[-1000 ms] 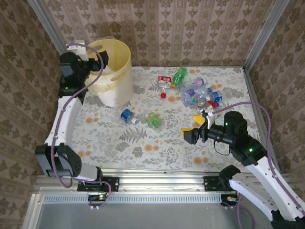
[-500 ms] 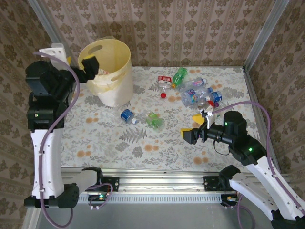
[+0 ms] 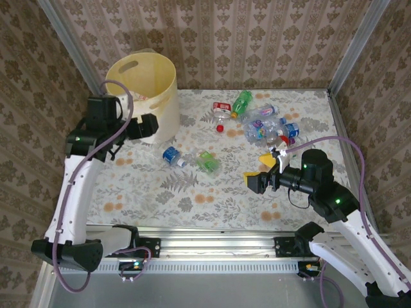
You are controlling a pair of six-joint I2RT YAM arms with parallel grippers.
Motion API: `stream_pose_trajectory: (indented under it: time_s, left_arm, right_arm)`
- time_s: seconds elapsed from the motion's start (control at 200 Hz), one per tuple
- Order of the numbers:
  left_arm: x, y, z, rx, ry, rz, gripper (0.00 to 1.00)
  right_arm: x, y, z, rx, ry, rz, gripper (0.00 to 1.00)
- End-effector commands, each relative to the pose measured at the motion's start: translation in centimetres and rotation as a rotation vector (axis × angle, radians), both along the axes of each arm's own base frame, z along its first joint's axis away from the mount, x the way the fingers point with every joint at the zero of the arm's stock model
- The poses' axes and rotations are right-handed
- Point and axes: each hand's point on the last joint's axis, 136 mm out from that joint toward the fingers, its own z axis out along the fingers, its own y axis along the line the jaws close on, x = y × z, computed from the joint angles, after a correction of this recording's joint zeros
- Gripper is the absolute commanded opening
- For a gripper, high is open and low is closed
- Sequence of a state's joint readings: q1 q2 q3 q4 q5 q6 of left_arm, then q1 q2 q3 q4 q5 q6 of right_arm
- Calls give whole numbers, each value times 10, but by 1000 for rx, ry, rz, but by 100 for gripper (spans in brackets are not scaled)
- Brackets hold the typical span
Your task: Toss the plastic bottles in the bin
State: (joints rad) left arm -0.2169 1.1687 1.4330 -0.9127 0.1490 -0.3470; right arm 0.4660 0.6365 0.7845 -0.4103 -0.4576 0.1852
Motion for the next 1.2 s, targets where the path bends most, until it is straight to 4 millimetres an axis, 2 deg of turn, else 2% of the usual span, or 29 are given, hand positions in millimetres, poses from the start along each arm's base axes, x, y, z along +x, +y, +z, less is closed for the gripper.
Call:
stream_pose_trajectory:
  time_s: [0.0, 0.105, 0.24, 0.315, 0.51, 0.6, 0.765, 1.005, 1.195]
  left_arm:
    - [-6, -3, -22, -73, 66, 65, 95]
    - [-4, -14, -35, -167, 57, 72, 95]
    - [-1, -18, -54, -268, 59, 124, 95]
    - [1, -17, -68, -315, 60, 173, 94]
    - [6, 1, -123, -343, 126, 351, 94]
    - [10, 2, -140, -350, 150, 385, 94]
    - [21, -1, -160, -368, 177, 413, 93]
    - [28, 0, -194, -387, 220, 476, 92]
    - [38, -6, -208, -377, 243, 489, 91]
  right_arm:
    - [-7, 0, 15, 13, -31, 19, 100]
    - [-8, -1, 17, 16, -39, 17, 100]
    - [-9, -1, 17, 21, -38, 17, 100]
    - [-9, -1, 17, 23, -38, 16, 100]
    - [-11, -2, 18, 26, -44, 16, 100]
    - [-11, -2, 18, 27, -45, 16, 100]
    - [-11, -2, 18, 28, -47, 16, 100]
    - [-11, -2, 18, 34, -46, 14, 100]
    - [-12, -2, 18, 32, -49, 15, 100]
